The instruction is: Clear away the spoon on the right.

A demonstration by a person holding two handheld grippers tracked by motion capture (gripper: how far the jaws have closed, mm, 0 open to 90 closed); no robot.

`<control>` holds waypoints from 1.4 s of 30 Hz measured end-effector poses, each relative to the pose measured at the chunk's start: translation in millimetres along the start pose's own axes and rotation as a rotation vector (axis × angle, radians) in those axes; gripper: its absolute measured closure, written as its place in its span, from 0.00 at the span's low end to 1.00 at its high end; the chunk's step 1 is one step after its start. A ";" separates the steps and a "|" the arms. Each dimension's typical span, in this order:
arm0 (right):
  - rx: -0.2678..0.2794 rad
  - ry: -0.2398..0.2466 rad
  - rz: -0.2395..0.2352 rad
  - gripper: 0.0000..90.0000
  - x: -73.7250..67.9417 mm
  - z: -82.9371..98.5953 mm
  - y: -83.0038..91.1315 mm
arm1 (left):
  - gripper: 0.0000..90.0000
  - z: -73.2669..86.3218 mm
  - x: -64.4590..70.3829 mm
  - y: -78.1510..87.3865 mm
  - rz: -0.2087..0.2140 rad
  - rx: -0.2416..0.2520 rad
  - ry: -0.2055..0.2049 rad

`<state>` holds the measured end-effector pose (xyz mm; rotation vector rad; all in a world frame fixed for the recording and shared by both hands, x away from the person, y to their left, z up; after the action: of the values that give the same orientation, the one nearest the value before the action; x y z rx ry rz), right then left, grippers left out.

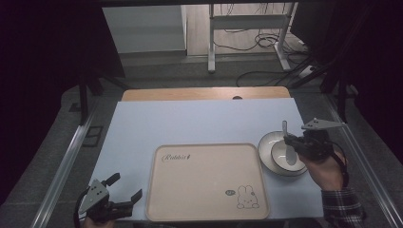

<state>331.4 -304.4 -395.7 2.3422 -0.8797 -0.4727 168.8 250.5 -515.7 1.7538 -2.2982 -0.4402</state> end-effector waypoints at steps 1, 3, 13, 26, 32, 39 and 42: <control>0.001 0.004 0.000 0.96 -1.2 -0.7 0.3 | 0.02 0.0 -0.1 0.1 0.000 0.000 0.001; 0.005 0.014 -0.004 0.96 -5.2 -2.6 1.2 | 0.02 0.0 0.0 0.1 0.000 0.000 0.001; 0.012 0.061 -0.028 0.96 -22.8 -7.4 2.1 | 0.02 -0.1 0.1 0.1 -0.001 0.001 0.000; 0.013 0.101 -0.078 0.96 -44.7 -10.2 -1.9 | 0.02 -0.2 0.1 0.3 0.000 0.003 0.003; 0.012 0.105 -0.105 0.96 -52.2 -10.0 -6.9 | 0.02 -0.2 -0.3 0.4 0.000 0.004 0.005; 0.012 0.106 -0.147 0.96 -62.0 -9.5 -11.4 | 0.02 -0.3 -0.3 0.4 0.000 0.005 0.005; 0.004 0.114 -0.159 0.96 -66.8 -8.5 -15.3 | 0.02 -0.3 -0.2 0.5 0.000 0.005 0.004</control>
<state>295.0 -245.9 -391.0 2.4279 -0.6453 -0.3967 168.6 250.8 -515.3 1.7555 -2.2981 -0.4307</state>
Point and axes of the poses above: each handheld gripper's, and its own axes: y roughly backward along the jaws, z roughly out of its underside, x roughly to its right, the point moved 1 cm from there along -y, roughly forward along the jaws, and after that the axes turned 15 degrees about -z, right-handed, at the moved point
